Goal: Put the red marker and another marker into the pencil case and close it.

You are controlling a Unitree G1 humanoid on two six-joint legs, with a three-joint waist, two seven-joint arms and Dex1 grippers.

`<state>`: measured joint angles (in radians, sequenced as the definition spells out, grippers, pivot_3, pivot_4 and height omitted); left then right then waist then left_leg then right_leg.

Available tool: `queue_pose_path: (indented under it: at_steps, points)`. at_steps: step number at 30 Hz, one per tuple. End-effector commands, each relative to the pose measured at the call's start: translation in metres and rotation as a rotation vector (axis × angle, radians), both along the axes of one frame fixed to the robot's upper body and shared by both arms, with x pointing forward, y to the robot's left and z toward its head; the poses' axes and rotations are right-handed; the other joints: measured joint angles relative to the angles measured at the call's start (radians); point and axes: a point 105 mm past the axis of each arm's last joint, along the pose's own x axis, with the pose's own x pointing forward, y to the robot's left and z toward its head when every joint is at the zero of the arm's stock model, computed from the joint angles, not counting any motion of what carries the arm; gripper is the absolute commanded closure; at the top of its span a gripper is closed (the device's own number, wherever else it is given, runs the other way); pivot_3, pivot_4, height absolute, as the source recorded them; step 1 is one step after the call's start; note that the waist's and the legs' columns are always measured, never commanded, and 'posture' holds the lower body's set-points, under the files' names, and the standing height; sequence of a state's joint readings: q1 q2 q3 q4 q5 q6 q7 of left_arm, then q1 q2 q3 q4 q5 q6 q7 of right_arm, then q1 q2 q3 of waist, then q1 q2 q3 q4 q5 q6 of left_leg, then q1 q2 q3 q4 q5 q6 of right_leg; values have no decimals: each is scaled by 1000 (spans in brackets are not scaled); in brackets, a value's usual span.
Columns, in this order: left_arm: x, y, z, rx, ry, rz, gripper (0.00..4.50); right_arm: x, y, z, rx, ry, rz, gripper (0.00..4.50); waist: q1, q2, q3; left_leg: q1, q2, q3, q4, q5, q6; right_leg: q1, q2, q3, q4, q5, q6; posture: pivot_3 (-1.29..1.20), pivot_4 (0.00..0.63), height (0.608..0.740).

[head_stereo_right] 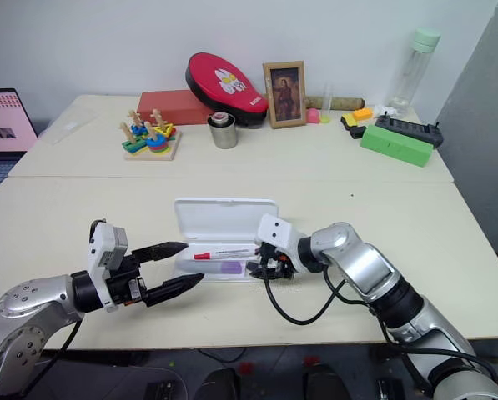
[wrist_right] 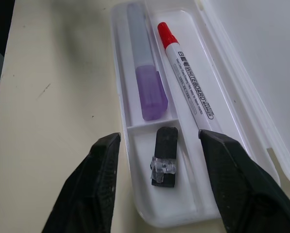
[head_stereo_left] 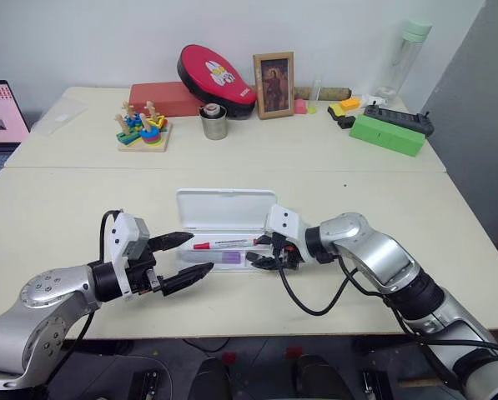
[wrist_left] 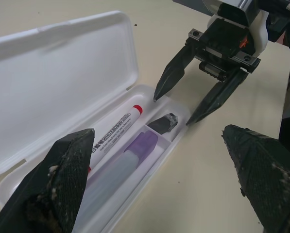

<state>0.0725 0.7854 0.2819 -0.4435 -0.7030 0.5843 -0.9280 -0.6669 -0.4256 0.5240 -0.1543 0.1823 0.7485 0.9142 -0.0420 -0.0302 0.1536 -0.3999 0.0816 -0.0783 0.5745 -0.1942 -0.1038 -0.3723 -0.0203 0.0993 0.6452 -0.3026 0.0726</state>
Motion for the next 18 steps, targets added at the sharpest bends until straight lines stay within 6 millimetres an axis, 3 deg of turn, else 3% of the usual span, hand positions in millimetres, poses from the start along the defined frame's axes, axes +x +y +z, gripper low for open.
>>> queue_pose_path:
  at_steps: [1,5,10,13,15,18]
  points:
    - [1,-3,9,1,-40,-14,0,-6,4,30,96,-49,52,899,0,0,0,0,0,0,0,0,0,0,0,0,0,0,0,0,150,740]
    - [7,0,12,-36,-61,39,0,-11,4,58,181,-63,92,27,1,0,0,0,0,0,0,0,0,2,0,0,0,0,0,0,150,740]
    - [11,0,28,-147,-99,94,0,1,5,104,310,-105,74,27,1,0,0,0,0,0,0,0,0,3,0,0,1,0,0,0,150,740]
    - [15,6,33,-182,-121,152,0,22,5,127,373,-150,-2,27,1,0,0,0,0,0,0,0,0,3,0,0,1,0,0,0,150,740]
    - [18,11,40,-220,-143,191,0,47,6,138,403,-167,-122,27,0,0,0,0,0,0,0,0,0,2,0,0,1,0,0,0,150,740]
    - [22,14,46,-255,-162,228,0,72,7,140,403,-131,-250,193,0,0,0,0,0,0,0,0,0,3,0,0,1,0,0,0,150,740]
